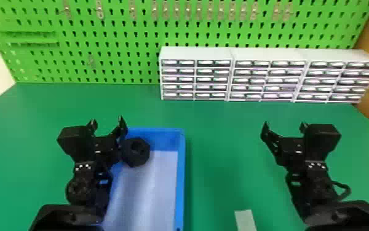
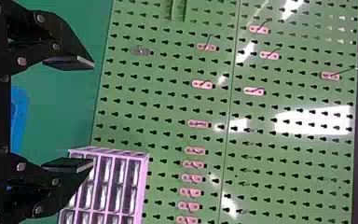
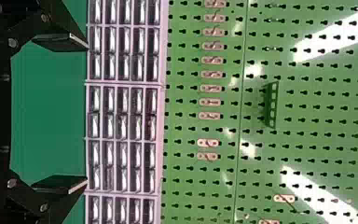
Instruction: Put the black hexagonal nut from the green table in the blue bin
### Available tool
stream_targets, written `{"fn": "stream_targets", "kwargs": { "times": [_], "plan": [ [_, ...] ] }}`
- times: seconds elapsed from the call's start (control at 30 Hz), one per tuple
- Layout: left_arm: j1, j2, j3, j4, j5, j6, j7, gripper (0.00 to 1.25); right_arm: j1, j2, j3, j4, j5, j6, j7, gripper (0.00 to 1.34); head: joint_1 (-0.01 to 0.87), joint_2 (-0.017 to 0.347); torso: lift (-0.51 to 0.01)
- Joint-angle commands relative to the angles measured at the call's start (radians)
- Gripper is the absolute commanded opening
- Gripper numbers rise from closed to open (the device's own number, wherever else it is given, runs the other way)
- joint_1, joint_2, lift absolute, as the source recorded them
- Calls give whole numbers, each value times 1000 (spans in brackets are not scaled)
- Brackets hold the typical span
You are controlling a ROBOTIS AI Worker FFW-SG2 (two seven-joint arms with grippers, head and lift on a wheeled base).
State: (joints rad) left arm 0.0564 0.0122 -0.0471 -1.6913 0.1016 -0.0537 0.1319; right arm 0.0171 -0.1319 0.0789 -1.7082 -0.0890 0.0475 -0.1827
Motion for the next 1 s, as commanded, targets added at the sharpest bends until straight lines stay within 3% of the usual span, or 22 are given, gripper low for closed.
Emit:
{"fn": "stream_targets", "kwargs": {
  "times": [0.0, 0.97],
  "plan": [
    [2, 0, 3, -1, 1, 0, 0, 742, 3, 0, -4, 1, 0, 0, 0, 1060, 657, 57, -95],
    [-3, 0, -13, 4, 1, 0, 0, 742, 6, -11, -5, 1, 0, 0, 0, 1060, 657, 57, -95]
  ]
}}
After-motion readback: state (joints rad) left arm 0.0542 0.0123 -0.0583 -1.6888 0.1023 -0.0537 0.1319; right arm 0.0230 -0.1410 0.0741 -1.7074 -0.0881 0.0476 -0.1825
